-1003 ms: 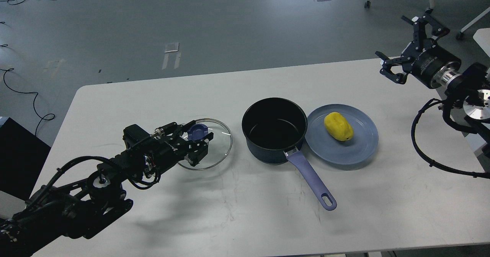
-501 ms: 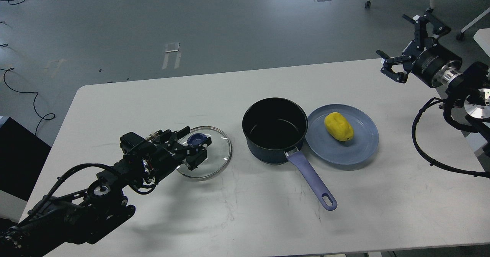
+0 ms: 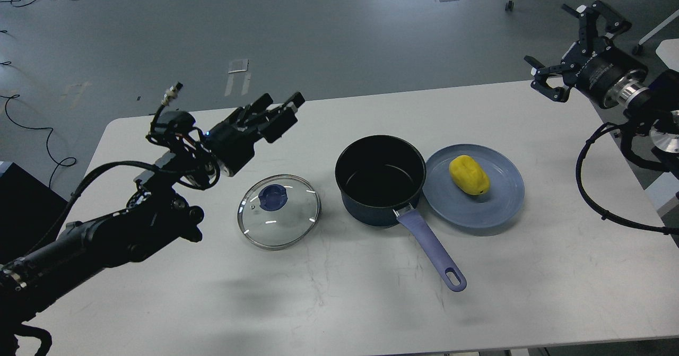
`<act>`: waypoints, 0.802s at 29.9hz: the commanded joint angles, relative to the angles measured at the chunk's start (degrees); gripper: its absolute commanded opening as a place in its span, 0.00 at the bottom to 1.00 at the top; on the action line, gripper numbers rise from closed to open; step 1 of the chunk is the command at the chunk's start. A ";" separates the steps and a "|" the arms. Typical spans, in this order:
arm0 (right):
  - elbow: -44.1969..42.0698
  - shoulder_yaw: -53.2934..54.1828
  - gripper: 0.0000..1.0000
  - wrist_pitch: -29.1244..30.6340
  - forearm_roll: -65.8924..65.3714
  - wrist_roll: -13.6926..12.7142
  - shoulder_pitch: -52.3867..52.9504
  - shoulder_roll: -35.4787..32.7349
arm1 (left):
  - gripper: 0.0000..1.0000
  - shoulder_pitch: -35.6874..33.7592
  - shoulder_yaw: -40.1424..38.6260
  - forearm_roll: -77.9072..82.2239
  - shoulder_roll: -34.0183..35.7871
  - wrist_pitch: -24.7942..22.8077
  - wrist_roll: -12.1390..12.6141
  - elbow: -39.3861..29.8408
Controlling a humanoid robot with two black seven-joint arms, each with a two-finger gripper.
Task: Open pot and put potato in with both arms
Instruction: 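Raise the left gripper away from the lid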
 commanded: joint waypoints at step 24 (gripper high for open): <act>15.73 -22.78 0.95 -9.00 -80.84 13.37 2.46 -11.74 | 0.98 1.93 -22.34 -58.40 -4.08 -11.21 21.82 0.84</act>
